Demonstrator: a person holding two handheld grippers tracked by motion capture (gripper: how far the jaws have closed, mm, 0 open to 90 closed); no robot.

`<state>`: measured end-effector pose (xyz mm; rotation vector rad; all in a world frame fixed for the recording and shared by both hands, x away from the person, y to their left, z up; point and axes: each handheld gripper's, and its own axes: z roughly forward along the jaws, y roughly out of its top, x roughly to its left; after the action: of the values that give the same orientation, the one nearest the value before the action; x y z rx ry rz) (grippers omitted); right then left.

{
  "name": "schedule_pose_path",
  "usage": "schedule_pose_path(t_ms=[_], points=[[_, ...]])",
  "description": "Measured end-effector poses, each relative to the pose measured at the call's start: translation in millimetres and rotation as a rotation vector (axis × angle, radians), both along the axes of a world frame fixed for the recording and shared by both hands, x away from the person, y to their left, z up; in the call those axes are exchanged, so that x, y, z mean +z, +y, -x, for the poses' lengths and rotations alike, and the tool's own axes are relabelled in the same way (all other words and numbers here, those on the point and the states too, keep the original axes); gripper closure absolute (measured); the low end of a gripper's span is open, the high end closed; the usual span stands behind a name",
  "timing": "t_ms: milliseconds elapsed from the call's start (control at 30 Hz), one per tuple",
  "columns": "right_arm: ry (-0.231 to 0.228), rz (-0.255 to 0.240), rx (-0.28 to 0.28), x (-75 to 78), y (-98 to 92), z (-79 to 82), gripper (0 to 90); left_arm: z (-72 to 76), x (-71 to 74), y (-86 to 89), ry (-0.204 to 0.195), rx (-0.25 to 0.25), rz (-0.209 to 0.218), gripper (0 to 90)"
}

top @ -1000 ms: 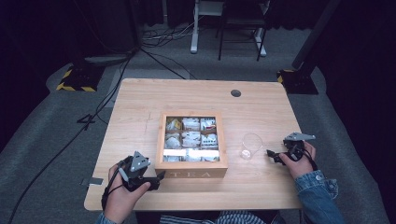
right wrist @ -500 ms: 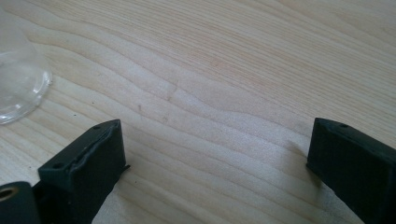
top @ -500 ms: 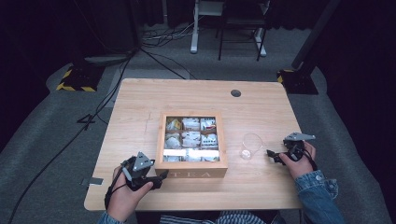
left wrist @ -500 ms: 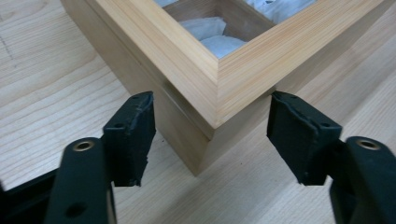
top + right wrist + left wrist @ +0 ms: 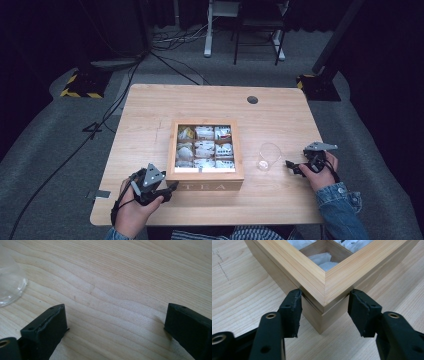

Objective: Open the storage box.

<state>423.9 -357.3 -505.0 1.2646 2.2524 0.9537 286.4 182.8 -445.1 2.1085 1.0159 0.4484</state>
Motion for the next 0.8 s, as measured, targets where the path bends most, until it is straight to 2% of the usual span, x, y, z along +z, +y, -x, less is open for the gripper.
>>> schedule_pose_path(t_ms=[267, 333, 433, 500, 633, 800], points=[[-0.001, 0.0, 0.0, -0.1, 0.0, 0.2, 4.5, -2.3, 6.5, -1.1, -0.012, 0.001, -0.005, 48.9], [-0.001, 0.0, 0.001, 0.0, -0.1, 0.4, 4.5, -3.8, 9.3, -2.1, -0.034, 0.009, 0.003, 47.9], [-0.001, 0.0, 0.0, 0.0, 0.0, 0.5, 4.5, -6.3, 13.8, -2.4, -0.088, 0.02, 0.008, 47.1], [0.0, -0.001, 0.0, 0.0, 0.0, 0.7, 4.6, -8.8, 16.8, -2.1, -0.096, 0.021, 0.014, 46.6], [0.0, -0.001, -0.001, 0.0, 0.1, 0.8, 4.6, -13.1, 20.2, -1.6, -0.1, 0.027, 0.04, 45.4], [-0.001, 0.0, -0.002, 0.0, 0.1, 0.9, 4.6, -16.8, 27.8, -3.8, -0.079, 0.044, 0.049, 41.8]])
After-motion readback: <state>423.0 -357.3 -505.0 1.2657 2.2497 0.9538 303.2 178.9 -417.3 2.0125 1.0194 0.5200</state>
